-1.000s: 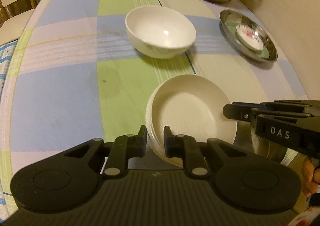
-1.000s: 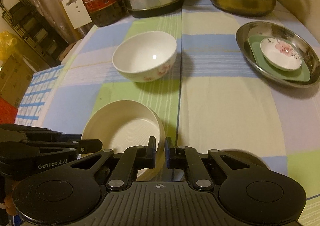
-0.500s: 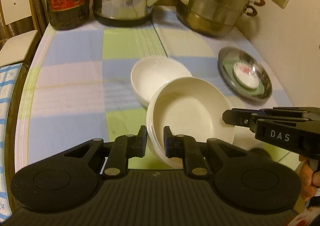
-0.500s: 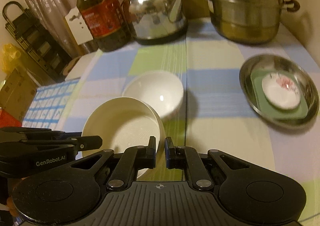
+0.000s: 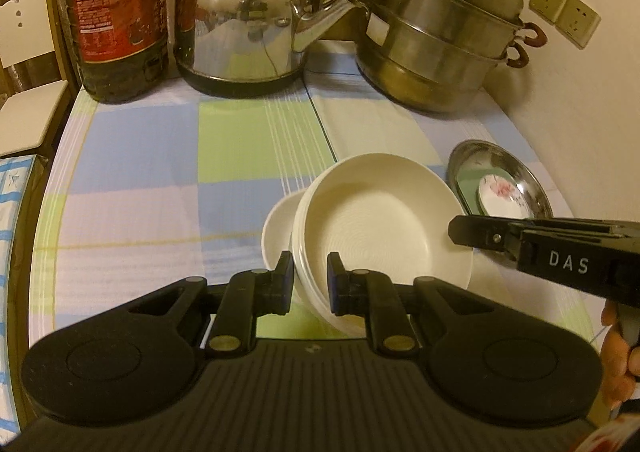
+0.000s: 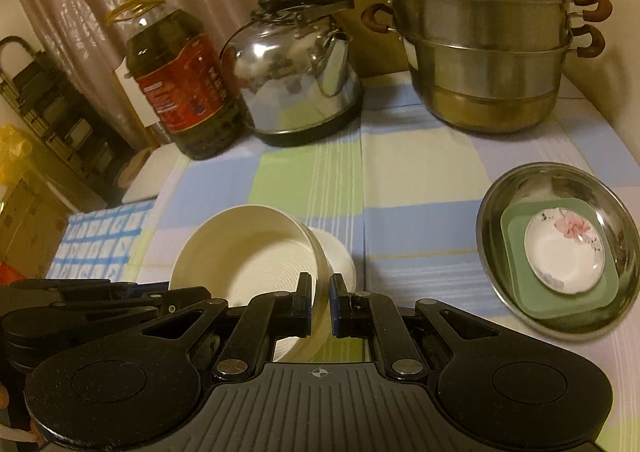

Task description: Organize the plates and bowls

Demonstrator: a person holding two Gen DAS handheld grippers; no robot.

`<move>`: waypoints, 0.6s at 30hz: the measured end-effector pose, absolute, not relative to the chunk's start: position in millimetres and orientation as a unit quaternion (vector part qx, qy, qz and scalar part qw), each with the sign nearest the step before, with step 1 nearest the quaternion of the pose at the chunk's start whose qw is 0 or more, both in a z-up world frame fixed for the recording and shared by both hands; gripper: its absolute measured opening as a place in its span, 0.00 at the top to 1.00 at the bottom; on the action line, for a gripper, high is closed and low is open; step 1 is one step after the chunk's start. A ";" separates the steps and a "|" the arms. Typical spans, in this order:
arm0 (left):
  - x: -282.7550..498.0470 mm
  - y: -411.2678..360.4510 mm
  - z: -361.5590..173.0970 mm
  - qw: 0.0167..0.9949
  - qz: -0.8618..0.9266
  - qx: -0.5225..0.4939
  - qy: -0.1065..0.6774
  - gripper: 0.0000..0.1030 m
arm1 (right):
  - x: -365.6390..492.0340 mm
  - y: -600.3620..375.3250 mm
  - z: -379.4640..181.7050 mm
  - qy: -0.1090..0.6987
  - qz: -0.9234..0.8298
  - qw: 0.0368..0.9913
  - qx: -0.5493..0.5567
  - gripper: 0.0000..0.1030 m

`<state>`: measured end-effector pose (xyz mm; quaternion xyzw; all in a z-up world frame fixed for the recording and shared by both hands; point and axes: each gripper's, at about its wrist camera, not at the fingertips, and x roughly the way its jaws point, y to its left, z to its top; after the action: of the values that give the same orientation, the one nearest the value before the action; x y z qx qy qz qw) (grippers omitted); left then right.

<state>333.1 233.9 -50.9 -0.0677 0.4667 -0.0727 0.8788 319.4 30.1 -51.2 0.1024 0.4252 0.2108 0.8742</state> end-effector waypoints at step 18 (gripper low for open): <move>378.9 241.5 -83.0 0.854 -0.063 -0.070 0.512 0.86 | 373.6 33.5 -86.3 0.492 0.190 0.837 0.147 0.91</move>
<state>378.9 241.5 -83.0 -0.0697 0.5115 -0.0626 0.8541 373.6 33.5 -86.3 0.1468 0.4924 0.1901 0.8366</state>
